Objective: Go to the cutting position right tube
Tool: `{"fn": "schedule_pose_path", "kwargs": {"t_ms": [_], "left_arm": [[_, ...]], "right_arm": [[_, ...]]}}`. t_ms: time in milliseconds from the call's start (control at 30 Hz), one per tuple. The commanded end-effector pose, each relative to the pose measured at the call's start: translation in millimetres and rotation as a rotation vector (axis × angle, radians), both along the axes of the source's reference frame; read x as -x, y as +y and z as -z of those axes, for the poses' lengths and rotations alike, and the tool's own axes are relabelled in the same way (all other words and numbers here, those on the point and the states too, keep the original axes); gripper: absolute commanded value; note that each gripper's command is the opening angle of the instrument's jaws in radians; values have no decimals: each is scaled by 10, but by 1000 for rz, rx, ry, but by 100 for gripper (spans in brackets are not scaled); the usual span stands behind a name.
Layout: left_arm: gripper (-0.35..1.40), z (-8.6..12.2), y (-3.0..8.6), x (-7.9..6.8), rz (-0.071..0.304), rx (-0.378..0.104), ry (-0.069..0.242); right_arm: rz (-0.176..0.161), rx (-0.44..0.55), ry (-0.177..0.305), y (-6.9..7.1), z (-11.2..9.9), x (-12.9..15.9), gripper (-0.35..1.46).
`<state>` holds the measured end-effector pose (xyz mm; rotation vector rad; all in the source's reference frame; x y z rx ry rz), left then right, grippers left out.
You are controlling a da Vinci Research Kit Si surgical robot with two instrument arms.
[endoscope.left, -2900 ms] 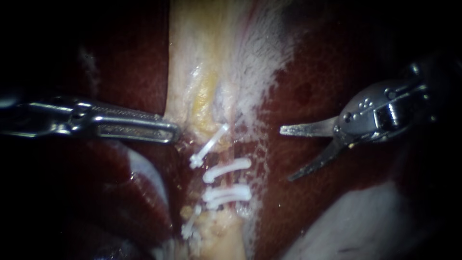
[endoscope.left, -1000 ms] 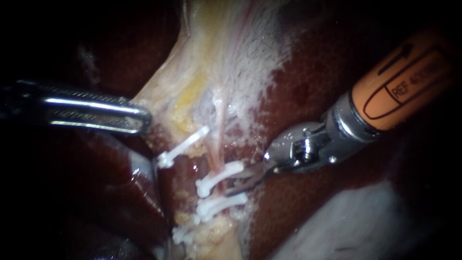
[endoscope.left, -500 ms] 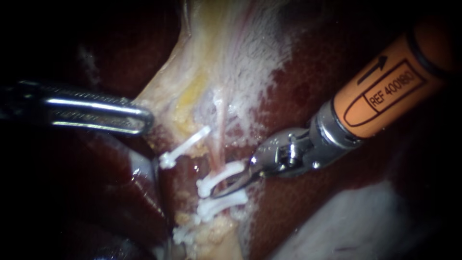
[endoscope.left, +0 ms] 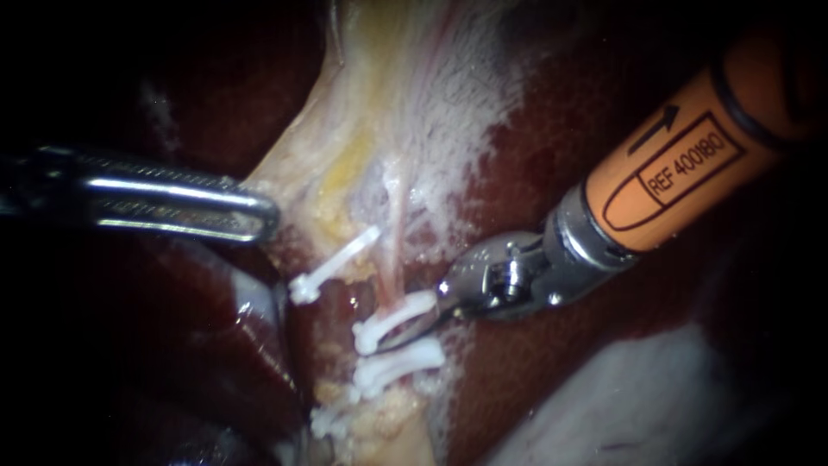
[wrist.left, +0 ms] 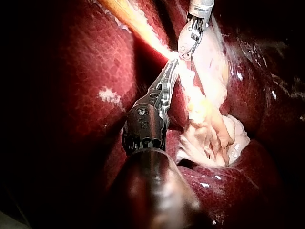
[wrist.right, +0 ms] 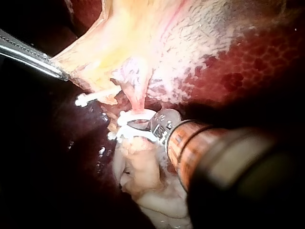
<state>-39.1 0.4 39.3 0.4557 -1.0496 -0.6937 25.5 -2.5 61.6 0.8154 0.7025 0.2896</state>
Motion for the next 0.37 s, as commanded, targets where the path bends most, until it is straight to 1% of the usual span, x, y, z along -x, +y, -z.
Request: {"fn": "schedule_pose_path", "kwargs": {"t_ms": [33,367], "left_arm": [[-35,0,0,0,0,0,0],[-35,-1,0,0,0,0,0]], "right_arm": [[2,0,0,0,0,0,23],[4,0,1,0,0,0,24]]}}
